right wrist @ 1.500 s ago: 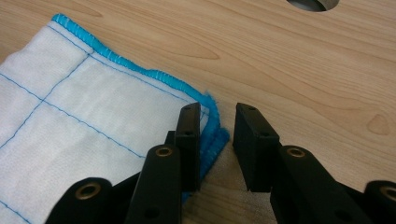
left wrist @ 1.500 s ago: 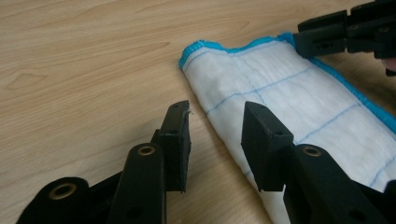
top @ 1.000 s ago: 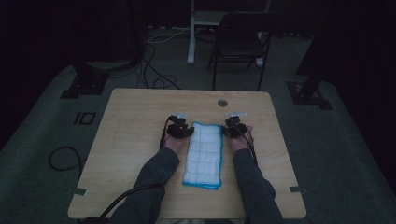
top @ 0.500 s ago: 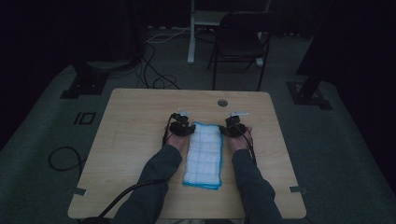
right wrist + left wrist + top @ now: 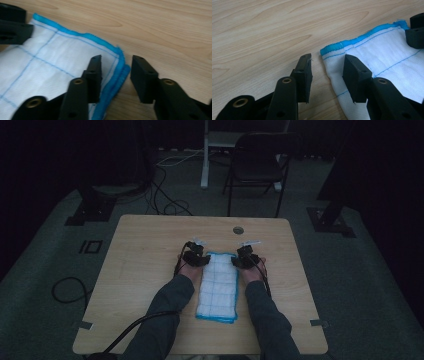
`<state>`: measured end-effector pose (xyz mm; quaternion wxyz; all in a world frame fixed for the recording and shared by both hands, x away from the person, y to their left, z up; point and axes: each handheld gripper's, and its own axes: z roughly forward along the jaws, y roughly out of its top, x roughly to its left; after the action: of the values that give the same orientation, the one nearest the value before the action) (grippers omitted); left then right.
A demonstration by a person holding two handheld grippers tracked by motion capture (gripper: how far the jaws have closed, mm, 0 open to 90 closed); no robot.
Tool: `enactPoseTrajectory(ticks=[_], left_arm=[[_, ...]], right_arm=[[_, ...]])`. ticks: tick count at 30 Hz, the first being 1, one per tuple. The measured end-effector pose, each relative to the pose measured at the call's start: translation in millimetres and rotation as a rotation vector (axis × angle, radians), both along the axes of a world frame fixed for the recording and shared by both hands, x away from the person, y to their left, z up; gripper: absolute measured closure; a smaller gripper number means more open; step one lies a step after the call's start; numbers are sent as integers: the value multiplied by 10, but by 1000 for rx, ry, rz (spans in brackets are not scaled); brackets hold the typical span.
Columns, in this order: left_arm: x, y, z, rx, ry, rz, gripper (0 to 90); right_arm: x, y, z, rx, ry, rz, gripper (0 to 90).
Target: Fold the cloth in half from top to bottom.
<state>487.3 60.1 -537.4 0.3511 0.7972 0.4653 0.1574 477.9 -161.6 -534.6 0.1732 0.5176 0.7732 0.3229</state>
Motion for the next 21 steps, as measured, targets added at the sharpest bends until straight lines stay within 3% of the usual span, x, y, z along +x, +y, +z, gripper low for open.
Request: enactPoseTrajectory(ticks=[2, 8, 12, 16, 21], left_arm=[[-5, -12, 3, 1, 4, 0, 594], [-29, -69, 13, -12, 28, -9, 790], [-34, -97, 51, 25, 39, -33, 870], [-20, -30, 76, -15, 42, -33, 882], [-28, 29, 148, -48, 16, -35, 886]], right_arm=[[-2, 2, 2, 1, 2, 7, 679], [1, 22, 9, 28, 25, 34, 832], [43, -37, 16, 72, 61, 46, 861], [36, -32, 38, 51, 37, 52, 868], [24, -30, 88, 52, -4, 51, 871]])
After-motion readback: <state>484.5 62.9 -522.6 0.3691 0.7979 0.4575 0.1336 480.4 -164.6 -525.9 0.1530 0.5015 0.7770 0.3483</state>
